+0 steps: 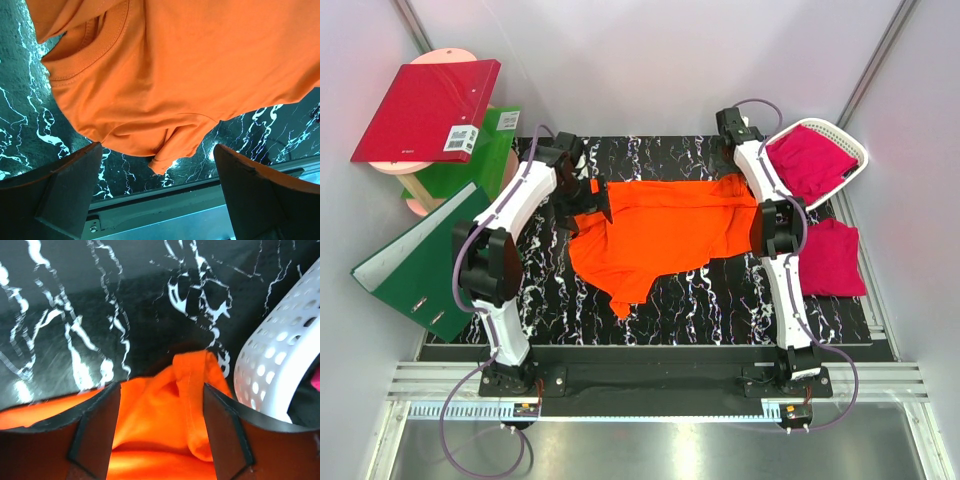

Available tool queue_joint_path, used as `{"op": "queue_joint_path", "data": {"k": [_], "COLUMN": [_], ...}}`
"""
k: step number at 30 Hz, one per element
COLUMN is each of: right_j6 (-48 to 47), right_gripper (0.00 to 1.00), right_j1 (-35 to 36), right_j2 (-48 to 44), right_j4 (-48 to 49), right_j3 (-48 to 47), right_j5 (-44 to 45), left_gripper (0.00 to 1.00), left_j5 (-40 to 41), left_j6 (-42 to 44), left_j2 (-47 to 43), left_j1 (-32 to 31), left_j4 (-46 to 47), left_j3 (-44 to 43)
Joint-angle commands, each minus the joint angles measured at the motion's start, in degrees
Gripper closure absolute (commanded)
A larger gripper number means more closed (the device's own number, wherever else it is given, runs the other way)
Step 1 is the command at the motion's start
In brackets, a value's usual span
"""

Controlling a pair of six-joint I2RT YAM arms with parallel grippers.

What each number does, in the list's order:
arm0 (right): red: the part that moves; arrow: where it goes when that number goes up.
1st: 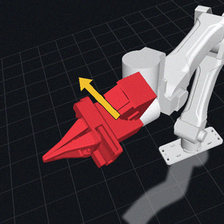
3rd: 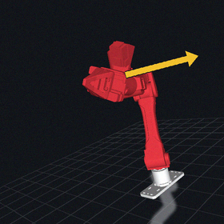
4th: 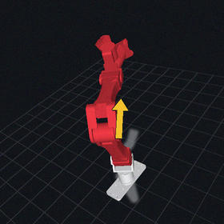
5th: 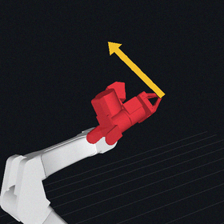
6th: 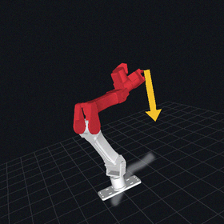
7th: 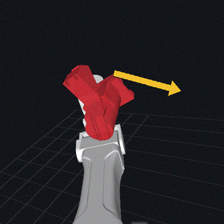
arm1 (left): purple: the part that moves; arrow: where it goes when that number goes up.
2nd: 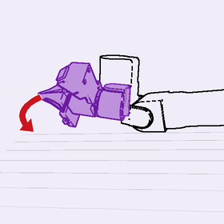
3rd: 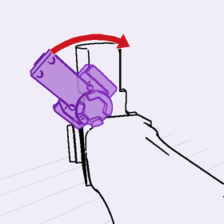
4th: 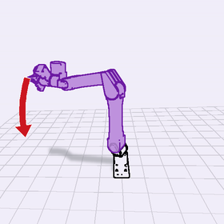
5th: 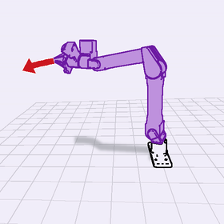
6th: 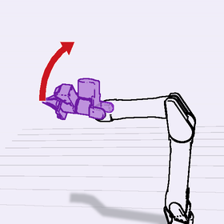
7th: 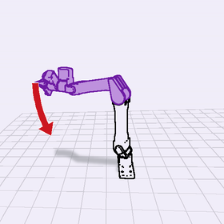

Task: Fold and stack the t-shirts
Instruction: Fold the flattened tshirt in 1/3 of the way

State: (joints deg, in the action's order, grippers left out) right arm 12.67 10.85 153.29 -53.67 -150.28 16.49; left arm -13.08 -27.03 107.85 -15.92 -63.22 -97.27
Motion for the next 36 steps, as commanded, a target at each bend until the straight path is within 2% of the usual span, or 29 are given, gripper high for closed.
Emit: {"op": "queue_joint_path", "data": {"k": [1,2,3,4,5,8,12,17,24,36], "right_j6": [-0.71,-0.63,-0.63,-0.71,-0.89,-0.63,-0.8,-1.77,-3.09,-3.44], "right_gripper": [0.26,0.25,0.25,0.25,0.25,0.26,0.27,0.28,0.28,0.27], "right_j1": [-4.97,-5.05,-4.79,-4.87,-4.79,-4.79,-4.88,-4.79,-4.88,-4.88], "right_j2": [-11.33,-13.35,-17.37,-19.42,-21.61,-31.96,-40.25,-47.54,-52.13,-53.1], "right_j4": [-0.47,-0.38,-0.38,-0.21,-0.12,0.4,1.9,3.22,4.27,5.07], "right_j3": [1.55,2.26,3.05,4.63,5.6,11.13,17.11,23.09,29.85,32.24], "right_j5": [1.97,1.27,1.09,0.74,0.21,-0.93,-1.37,-1.9,-0.76,-1.2], "left_gripper": [0.01,0.11,0.35,0.83,1.0,1.0,1.0,1.0,1.0,1.0], "left_j5": [-0.28,-1.41,-2.29,-2.73,-2.3,-4.14,-4.85,1.02,5.34,8.95], "left_j6": [-0.13,-0.31,-0.31,-0.48,-1.18,-1.01,-0.92,-1.1,-1.63,0.65], "left_j2": [-1.69,-1.07,-0.37,1.12,1.83,6.57,12.46,18.7,22.22,23.62], "left_j1": [-0.69,-0.86,-0.95,-1.04,-1.3,-1.74,-1.74,-1.74,-0.6,8.89], "left_j4": [2.92,3.62,4.94,5.56,6.26,6.53,6.27,2.23,-1.02,-9.37], "left_j3": [0.24,0.5,0.51,0.59,0.33,-1.42,-4.58,-10.12,-11.89,-9.77]}}
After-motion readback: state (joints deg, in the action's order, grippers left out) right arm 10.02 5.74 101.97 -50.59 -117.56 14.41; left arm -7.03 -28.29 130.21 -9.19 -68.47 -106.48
